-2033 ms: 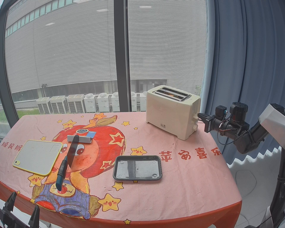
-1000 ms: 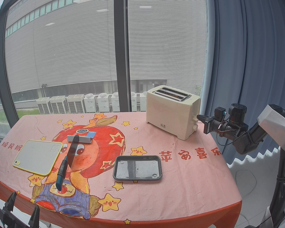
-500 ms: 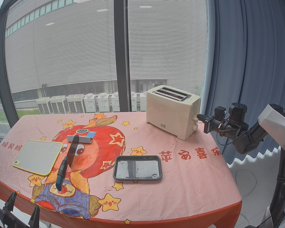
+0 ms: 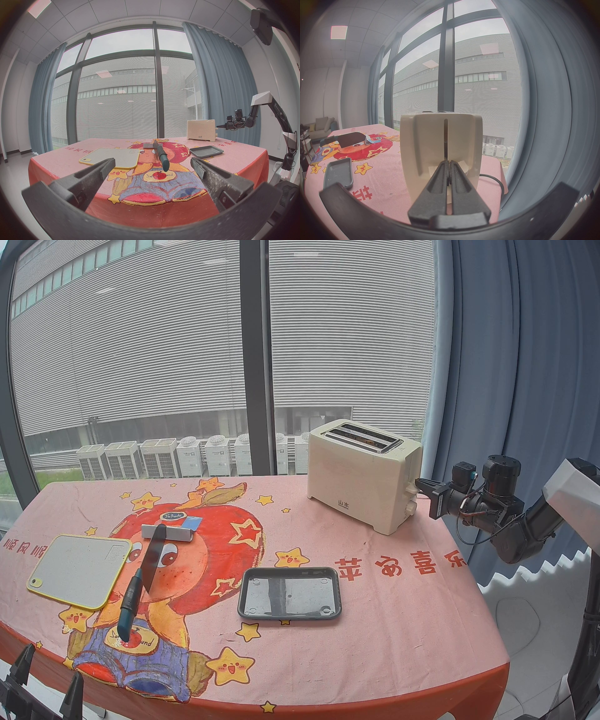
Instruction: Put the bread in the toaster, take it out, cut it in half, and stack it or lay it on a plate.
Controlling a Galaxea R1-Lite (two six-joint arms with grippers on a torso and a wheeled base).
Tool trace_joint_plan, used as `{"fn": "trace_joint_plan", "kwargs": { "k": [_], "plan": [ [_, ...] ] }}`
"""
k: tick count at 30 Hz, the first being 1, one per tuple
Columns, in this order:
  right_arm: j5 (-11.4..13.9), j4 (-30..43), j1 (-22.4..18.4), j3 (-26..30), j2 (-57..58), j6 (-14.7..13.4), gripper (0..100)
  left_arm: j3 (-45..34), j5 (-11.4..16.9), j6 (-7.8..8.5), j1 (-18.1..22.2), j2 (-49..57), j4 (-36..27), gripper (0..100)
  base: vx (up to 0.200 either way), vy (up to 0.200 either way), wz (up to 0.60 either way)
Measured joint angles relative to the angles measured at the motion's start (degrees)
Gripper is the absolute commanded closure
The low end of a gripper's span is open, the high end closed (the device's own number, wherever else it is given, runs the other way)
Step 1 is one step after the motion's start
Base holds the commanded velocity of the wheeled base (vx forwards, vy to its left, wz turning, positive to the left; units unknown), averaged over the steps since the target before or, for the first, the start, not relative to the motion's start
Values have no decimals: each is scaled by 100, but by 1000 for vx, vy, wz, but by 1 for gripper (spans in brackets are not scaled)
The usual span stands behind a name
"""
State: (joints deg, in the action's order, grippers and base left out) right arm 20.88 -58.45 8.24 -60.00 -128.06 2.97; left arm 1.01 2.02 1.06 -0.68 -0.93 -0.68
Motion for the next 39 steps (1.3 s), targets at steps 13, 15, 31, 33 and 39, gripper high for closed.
{"fn": "trace_joint_plan", "kwargs": {
  "k": [13, 15, 31, 33, 39],
  "plan": [
    [0, -6, 7, 37, 39, 0, 100, 0, -2, 0, -2, 0, -2, 0, 0, 0, 0],
    [0, -6, 7, 44, 52, 0, 100, 0, -2, 0, 0, 0, -2, 0, 0, 0, 0],
    [0, -23, 165, 339, 336, 13, 100, 0, 0, -2, -2, 0, -2, 0, 0, 0, 0],
    [2, -26, 171, 380, 364, 17, 100, 0, 0, -2, 2, 0, 0, 0, 0, 0, 0],
    [0, -17, 206, 533, 485, 88, 100, 0, -2, 0, -5, 0, -2, 0, 0, 0, 0]
  ]
}}
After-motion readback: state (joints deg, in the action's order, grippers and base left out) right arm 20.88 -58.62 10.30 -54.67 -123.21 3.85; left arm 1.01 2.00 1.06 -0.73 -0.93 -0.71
